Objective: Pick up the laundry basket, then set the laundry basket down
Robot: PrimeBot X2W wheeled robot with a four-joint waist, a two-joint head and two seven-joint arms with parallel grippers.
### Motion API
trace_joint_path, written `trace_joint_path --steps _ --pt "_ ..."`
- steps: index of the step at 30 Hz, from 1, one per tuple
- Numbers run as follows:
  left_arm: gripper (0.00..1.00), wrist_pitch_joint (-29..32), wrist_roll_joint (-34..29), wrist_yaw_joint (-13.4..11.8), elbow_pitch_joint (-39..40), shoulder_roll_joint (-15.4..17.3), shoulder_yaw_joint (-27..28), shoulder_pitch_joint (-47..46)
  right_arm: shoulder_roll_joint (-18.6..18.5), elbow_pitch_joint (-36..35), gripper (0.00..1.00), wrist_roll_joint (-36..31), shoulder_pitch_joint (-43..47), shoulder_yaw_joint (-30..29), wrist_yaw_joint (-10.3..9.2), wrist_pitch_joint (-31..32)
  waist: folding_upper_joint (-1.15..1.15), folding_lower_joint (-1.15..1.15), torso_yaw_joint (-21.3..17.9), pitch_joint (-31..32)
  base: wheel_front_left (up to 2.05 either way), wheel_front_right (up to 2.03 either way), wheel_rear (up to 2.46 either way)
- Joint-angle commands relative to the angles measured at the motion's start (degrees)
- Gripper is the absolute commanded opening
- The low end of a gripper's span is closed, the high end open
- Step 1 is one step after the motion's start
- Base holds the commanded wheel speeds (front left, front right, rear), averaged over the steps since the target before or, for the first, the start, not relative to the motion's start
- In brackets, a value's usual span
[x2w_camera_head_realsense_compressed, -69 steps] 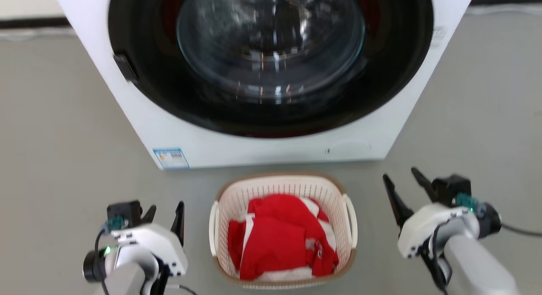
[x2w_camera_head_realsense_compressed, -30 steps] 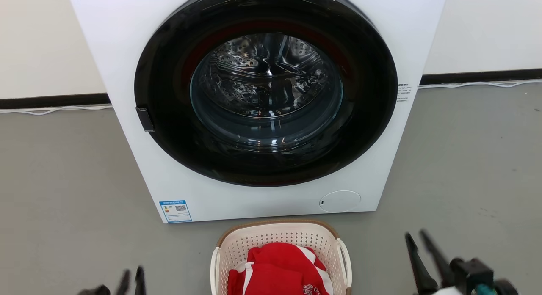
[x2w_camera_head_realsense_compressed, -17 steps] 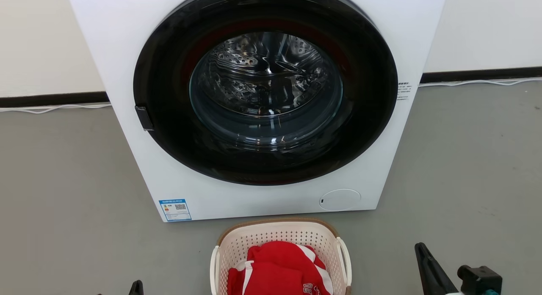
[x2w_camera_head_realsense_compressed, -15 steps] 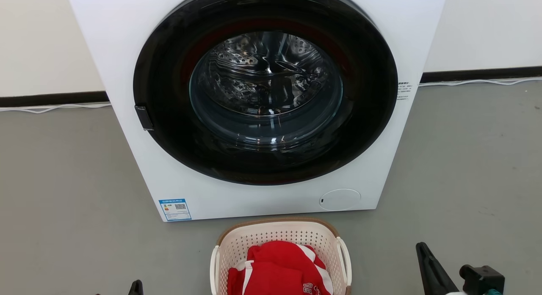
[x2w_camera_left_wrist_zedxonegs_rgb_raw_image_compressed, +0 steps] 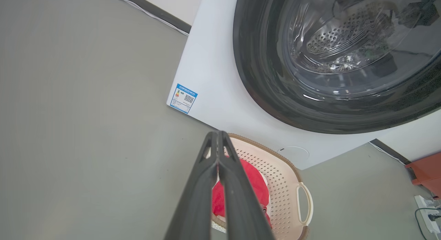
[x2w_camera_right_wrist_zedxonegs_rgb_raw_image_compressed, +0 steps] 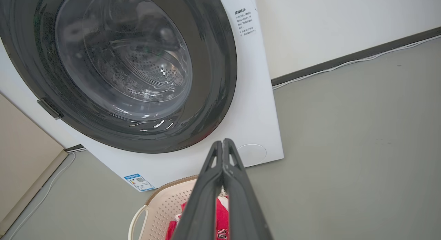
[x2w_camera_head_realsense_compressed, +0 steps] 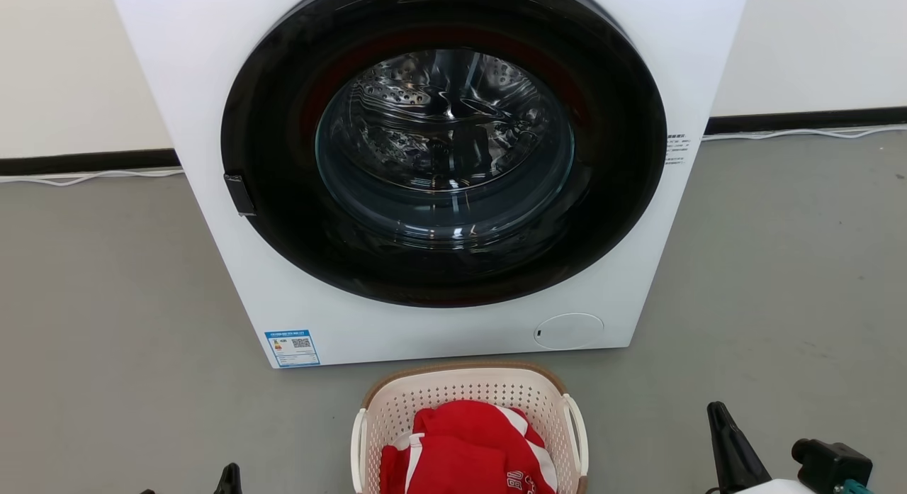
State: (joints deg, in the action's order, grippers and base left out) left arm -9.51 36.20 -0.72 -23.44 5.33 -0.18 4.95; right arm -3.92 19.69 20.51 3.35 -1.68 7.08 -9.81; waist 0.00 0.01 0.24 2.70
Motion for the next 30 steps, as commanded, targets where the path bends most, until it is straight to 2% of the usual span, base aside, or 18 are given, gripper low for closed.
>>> trace_joint_path --steps 1,30 --pt "0.0 0.2 1.3 0.5 1.8 0.4 0.9 -3.1 -0.3 -1.6 0.0 1.6 -2.8 -0.1 0.09 0.5 0.0 -0.01 0.0 0.0 0.0 0.0 0.0" --pt "0.0 4.9 17.7 2.8 4.1 -0.5 2.6 -5.5 0.1 -2.9 0.0 22.7 -4.8 -1.5 0.19 5.2 0.0 -0.01 -0.1 -0.9 0.0 0.0 0.0"
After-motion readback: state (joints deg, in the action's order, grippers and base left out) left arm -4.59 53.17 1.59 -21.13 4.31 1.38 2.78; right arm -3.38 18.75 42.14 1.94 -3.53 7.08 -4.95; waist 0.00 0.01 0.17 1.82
